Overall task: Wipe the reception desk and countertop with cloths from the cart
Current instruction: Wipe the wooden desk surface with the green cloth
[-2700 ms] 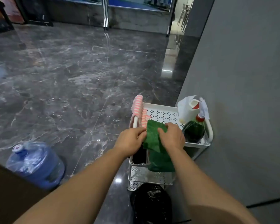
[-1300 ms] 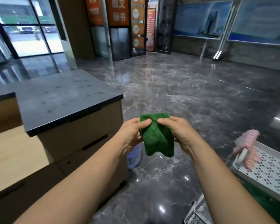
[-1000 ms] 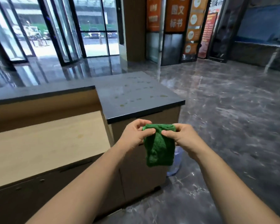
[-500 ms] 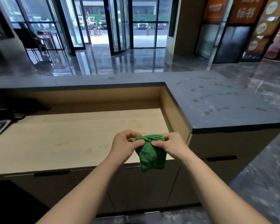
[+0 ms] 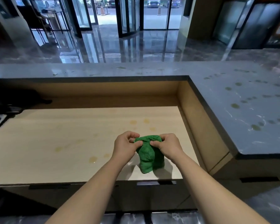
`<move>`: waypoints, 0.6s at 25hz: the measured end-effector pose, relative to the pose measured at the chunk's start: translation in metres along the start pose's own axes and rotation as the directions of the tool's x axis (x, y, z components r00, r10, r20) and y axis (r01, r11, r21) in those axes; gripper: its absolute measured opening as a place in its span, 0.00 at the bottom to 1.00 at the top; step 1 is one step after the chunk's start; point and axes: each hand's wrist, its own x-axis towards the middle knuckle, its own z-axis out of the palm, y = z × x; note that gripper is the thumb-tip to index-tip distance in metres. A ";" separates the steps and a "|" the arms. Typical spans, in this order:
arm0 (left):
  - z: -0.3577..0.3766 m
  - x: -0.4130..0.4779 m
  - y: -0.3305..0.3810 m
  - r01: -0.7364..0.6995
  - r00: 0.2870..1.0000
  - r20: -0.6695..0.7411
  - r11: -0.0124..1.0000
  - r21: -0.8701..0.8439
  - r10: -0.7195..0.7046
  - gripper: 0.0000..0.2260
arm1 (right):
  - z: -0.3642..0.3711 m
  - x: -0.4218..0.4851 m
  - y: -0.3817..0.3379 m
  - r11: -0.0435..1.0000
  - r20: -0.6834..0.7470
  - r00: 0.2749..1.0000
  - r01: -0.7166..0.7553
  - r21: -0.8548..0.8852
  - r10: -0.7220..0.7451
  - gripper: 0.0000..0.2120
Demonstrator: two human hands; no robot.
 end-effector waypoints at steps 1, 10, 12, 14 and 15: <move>0.004 0.014 0.000 0.017 1.000 0.003 1.000 -0.009 -0.016 0.08 | 0.001 0.014 0.001 1.000 -0.008 1.000 -0.002 -0.009 0.002 0.07; 0.007 0.099 -0.024 0.112 0.994 0.031 0.977 -0.179 -0.109 0.10 | 0.022 0.094 0.002 0.977 -0.212 0.977 -0.048 -0.209 0.003 0.09; -0.010 0.104 -0.038 0.130 0.991 -0.017 0.975 -0.183 -0.135 0.10 | 0.026 0.092 0.012 0.900 -0.245 0.962 0.005 -0.436 -0.124 0.22; -0.027 0.108 -0.056 0.128 0.990 -0.050 0.992 -0.008 -0.128 0.08 | 0.036 0.084 0.026 0.690 -0.159 0.889 0.210 -0.692 -0.429 0.28; -0.034 0.108 -0.064 0.103 0.995 -0.035 0.982 0.157 -0.099 0.06 | 0.046 0.080 0.033 0.588 -0.065 0.854 0.298 -0.752 -0.516 0.29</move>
